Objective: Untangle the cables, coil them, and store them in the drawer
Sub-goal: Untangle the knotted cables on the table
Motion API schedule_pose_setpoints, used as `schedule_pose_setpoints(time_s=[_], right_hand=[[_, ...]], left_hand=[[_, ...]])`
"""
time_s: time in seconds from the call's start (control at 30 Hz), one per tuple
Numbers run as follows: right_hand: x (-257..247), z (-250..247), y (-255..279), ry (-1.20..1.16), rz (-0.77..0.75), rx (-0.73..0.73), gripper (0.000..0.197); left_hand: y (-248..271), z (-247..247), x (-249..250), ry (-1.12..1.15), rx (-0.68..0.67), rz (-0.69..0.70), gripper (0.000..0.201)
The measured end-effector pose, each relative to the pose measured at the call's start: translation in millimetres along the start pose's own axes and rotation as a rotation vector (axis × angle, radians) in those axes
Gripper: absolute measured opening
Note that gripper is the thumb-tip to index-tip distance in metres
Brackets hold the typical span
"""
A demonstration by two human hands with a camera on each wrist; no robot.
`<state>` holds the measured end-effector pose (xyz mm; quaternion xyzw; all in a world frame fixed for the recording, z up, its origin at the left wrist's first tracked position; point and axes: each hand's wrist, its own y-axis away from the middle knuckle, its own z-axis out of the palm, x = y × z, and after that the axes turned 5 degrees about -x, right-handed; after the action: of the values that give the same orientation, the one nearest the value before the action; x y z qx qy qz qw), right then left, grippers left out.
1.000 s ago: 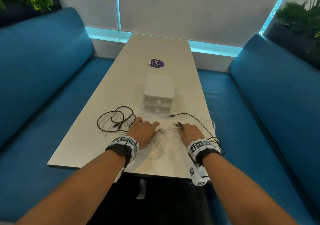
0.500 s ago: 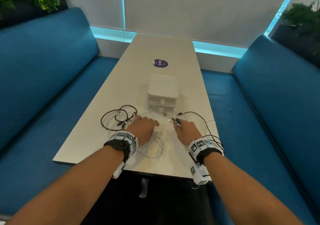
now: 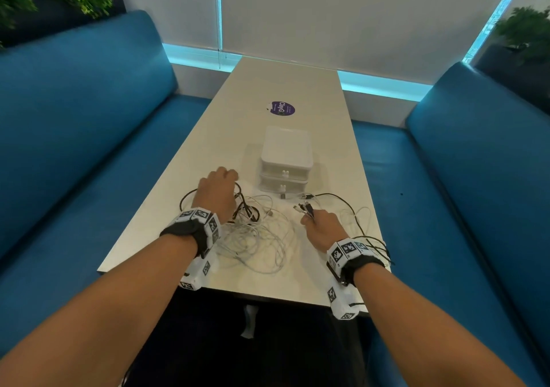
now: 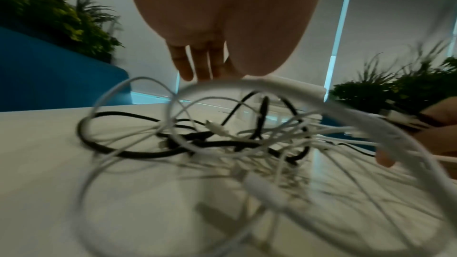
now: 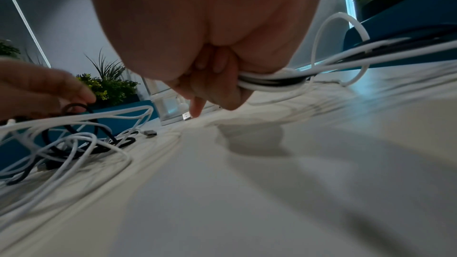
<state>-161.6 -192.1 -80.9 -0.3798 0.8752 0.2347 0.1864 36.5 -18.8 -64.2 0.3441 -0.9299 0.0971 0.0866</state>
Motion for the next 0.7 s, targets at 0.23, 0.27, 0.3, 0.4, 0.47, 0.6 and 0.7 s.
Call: schedule_pose_setpoints(time_s=[0.23, 0.27, 0.3, 0.4, 0.47, 0.6, 0.7], right_hand=[[-4, 4, 1, -0.023, 0.002, -0.058, 0.031], [-5, 5, 2, -0.024, -0.001, -0.063, 0.031], [-6, 6, 2, -0.025, -0.008, -0.064, 0.031], [-6, 8, 2, -0.024, -0.014, -0.07, 0.031], [-7, 8, 2, -0.031, -0.014, -0.067, 0.03], [-8, 8, 2, -0.04, 0.001, -0.064, 0.031], [-9, 7, 3, -0.046, -0.002, -0.061, 0.03]], left_hand=[[15, 21, -30, -0.042, -0.264, -0.097, 0.03], [15, 21, -30, 0.004, -0.253, -0.094, 0.027], [14, 21, -29, 0.042, -0.247, -0.096, 0.024], [11, 16, -24, 0.105, -0.189, -0.121, 0.015], [10, 13, -22, 0.18, -0.117, -0.147, 0.011], [6, 1, -18, 0.305, -0.07, -0.17, 0.009], [4, -5, -19, 0.416, -0.108, -0.15, 0.017]])
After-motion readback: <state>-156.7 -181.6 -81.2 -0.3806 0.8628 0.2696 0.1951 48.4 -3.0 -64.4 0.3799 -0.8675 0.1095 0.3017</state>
